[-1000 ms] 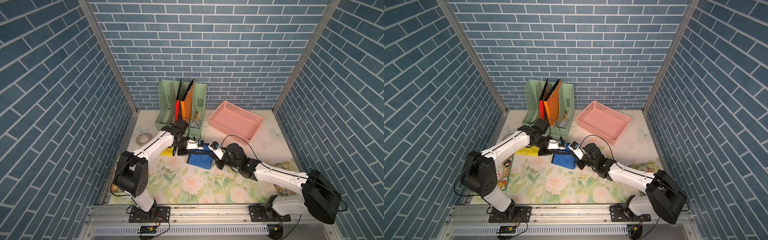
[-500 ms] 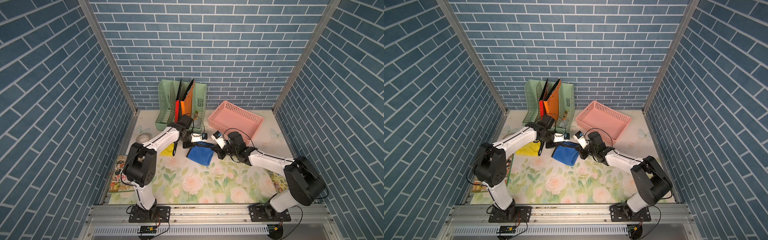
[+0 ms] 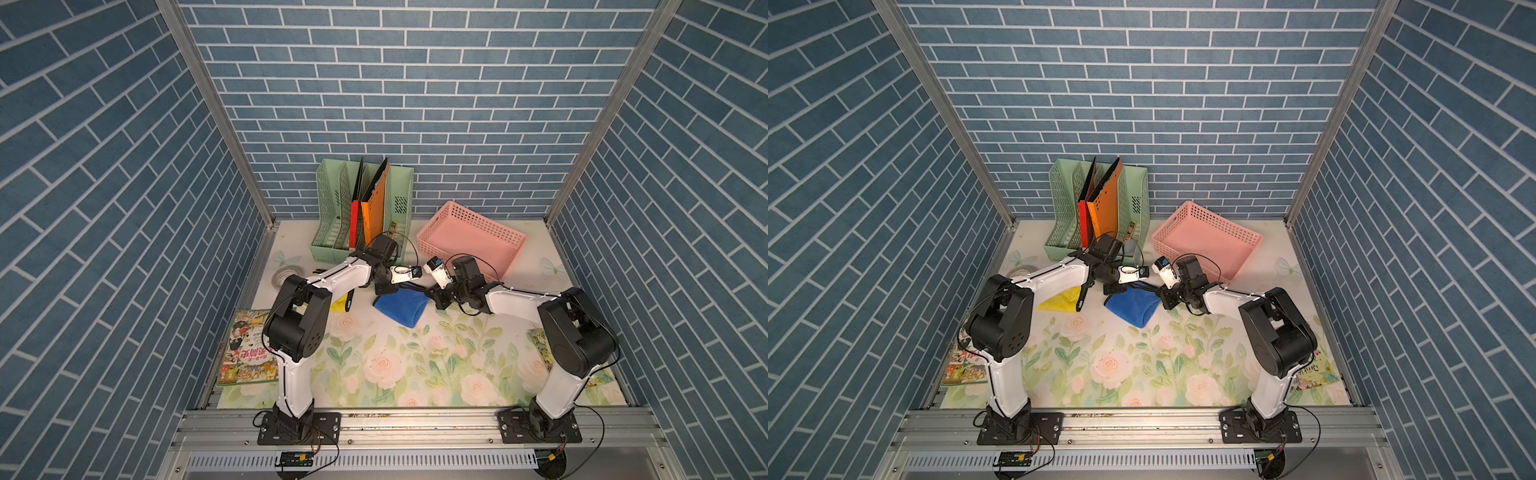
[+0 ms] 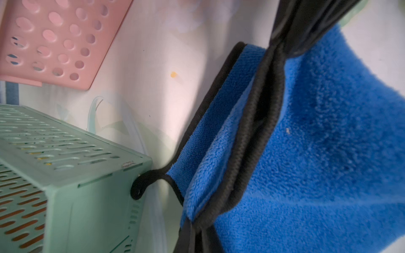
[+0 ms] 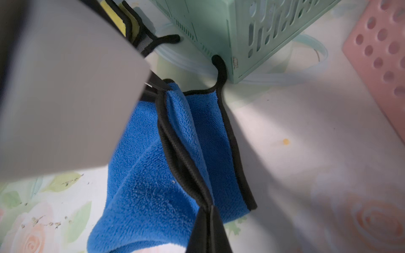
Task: Fold the square dishcloth
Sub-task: Fold the cleaning item at the center of the board.
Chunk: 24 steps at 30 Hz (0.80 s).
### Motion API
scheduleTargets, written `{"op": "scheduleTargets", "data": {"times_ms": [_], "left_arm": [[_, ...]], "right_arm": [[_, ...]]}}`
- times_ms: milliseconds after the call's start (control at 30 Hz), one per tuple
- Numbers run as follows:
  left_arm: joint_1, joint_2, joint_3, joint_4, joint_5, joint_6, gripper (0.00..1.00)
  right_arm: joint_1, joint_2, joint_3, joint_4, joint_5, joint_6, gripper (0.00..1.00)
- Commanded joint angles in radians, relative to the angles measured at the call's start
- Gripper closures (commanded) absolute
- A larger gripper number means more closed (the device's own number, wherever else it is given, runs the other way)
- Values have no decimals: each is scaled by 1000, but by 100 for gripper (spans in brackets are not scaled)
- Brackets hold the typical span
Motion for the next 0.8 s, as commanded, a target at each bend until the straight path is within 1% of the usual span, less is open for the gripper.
{"op": "scheduleTargets", "data": {"times_ms": [0, 100, 167, 267, 400, 467, 533, 600, 667, 733, 767], "left_arm": [[-5, -1, -50, 114, -78, -27, 82], [-7, -5, -78, 145, -88, -42, 65], [-6, -17, -99, 179, -95, -49, 60], [-4, -50, -109, 209, -93, -59, 47], [25, -101, -47, 162, -21, -91, 36], [37, -118, -8, 120, -3, -101, 34], [40, -144, -5, 107, 4, -102, 34], [38, -169, -14, 73, 58, -97, 35], [32, -172, -27, 16, 145, -95, 38], [36, -155, -60, -6, 261, -115, 45], [37, -145, -88, 17, 296, -141, 47]], "right_arm": [[-8, 35, 29, -40, -1, 22, 100], [-10, 55, 40, -44, -1, 25, 100], [-11, 63, 40, -45, 3, 30, 100], [-14, 77, 44, -51, 9, 40, 100], [-17, 97, 60, -67, 21, 57, 100], [-18, 101, 67, -72, 27, 63, 100], [-21, 104, 76, -79, 40, 73, 100], [-24, 106, 87, -91, 43, 82, 92], [-28, 99, 106, -115, 59, 101, 79], [-41, 71, 120, -126, 47, 140, 75], [-48, 41, 118, -116, 29, 166, 73]]}}
